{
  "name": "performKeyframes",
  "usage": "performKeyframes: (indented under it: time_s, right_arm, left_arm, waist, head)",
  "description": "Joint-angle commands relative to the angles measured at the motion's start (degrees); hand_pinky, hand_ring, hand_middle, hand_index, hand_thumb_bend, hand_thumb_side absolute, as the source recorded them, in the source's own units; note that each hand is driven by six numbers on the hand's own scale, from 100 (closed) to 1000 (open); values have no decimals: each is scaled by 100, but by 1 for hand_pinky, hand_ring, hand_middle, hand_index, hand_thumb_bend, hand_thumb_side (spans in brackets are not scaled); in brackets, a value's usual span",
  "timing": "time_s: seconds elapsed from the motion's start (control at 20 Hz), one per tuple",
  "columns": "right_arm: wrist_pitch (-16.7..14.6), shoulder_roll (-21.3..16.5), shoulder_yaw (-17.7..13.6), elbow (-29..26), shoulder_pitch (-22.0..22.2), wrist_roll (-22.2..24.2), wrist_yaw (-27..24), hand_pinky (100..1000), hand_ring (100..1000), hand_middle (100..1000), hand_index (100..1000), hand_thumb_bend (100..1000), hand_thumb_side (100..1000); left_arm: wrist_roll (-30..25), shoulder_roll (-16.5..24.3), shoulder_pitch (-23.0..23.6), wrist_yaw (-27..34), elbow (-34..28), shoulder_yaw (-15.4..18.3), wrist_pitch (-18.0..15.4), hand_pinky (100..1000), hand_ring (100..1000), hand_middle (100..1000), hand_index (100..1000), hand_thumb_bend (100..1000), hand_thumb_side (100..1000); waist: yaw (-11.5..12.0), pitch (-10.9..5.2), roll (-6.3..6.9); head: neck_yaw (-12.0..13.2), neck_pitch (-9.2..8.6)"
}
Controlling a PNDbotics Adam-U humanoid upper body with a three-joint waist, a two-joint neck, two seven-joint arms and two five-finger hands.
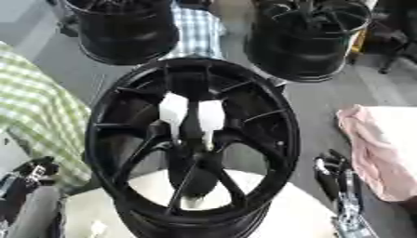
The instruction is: Pull the pin out of the wheel hub.
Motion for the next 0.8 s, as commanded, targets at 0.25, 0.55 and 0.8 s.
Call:
performKeyframes:
  time_s: [0.25, 0.55, 0.8]
  right_arm:
    - [-15, -120, -12, -69, -57, 4, 33, 753, 688, 685, 857, 100, 479]
    - [-18, -116, -12, -70, -57, 3, 34, 753, 688, 685, 857, 100, 479]
    - [-19, -114, -18, -55, -59, -11, 35, 753, 688, 685, 858, 100, 479]
  left_arm:
    - [18, 124, -49, 5, -101, -9, -5, 703, 773, 658, 794, 308, 665]
    - [27, 119, -51, 25, -99, -1, 0, 703, 774, 658, 794, 308, 665]
    - [172, 149, -78, 323, -302, 184, 102, 704, 778, 661, 796, 311, 671]
  waist:
    - [3, -60, 20]
    - [-5, -61, 23]
    - [-27, -57, 35]
  head:
    - [-22, 20]
    - [-23, 19]
    - [-106, -21]
